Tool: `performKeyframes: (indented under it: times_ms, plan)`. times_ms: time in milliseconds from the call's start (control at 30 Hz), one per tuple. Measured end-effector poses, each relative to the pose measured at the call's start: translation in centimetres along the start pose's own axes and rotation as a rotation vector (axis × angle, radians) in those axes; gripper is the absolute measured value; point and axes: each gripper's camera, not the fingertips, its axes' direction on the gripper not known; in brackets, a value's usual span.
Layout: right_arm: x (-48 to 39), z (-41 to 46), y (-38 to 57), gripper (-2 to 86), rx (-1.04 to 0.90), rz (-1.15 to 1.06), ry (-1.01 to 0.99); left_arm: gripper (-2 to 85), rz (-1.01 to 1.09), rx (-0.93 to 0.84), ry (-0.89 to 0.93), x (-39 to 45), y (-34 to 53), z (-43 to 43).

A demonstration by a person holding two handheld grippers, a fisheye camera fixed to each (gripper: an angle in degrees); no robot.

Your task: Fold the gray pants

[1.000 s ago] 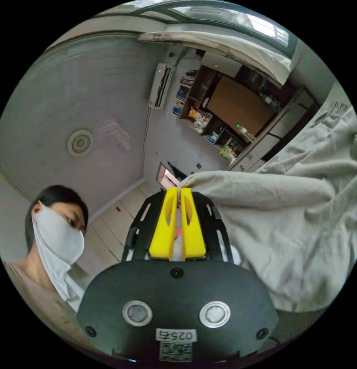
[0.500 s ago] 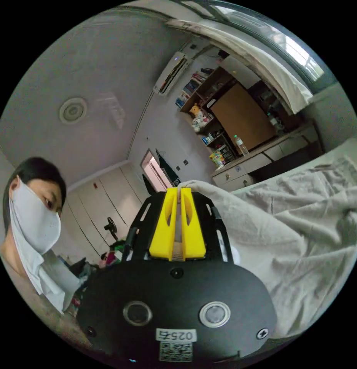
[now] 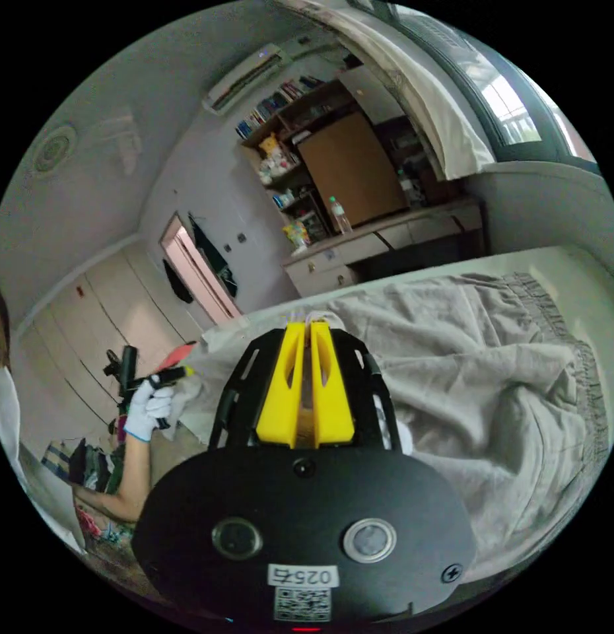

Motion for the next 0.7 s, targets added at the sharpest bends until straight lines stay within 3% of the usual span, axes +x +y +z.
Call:
performKeyframes:
  times_ms: [133, 200, 267, 367, 533, 600, 700]
  plan:
    - [1.8, 1.9, -1.3, -0.5, -0.044, 0.074, -0.005, 6.2, -0.070, 0.288, -0.068, -2.9, 4.6, -9.1]
    - [2.4, 3.0, -1.8, -0.5, -0.076, 0.095, -0.020, 6.6, -0.024, 0.344, -0.029, -4.0, 6.8, -12.7]
    - [3.0, 3.5, -2.1, -0.5, -0.082, 0.110, -0.039, 9.3, 0.083, 0.343, -0.019, -2.9, 9.7, -14.6]
    - [4.8, 4.1, -2.2, -0.5, -0.077, 0.163, -0.106, 13.4, 0.177, 0.370, -0.215, 1.2, 15.7, -13.4]
    - [6.7, 5.0, -2.4, -0.6, -0.068, 0.206, -0.162, 13.4, 0.026, 0.218, -0.462, 3.9, 21.3, -6.8]
    - [6.7, 5.2, -2.6, -0.6, -0.070, 0.199, -0.147, 12.9, 0.011, 0.301, -0.440, 3.7, 21.6, -6.5]
    - [7.4, 5.6, -2.7, -0.5, -0.069, 0.211, -0.160, 9.3, -0.102, 0.375, -0.163, 0.8, 20.8, -6.1]
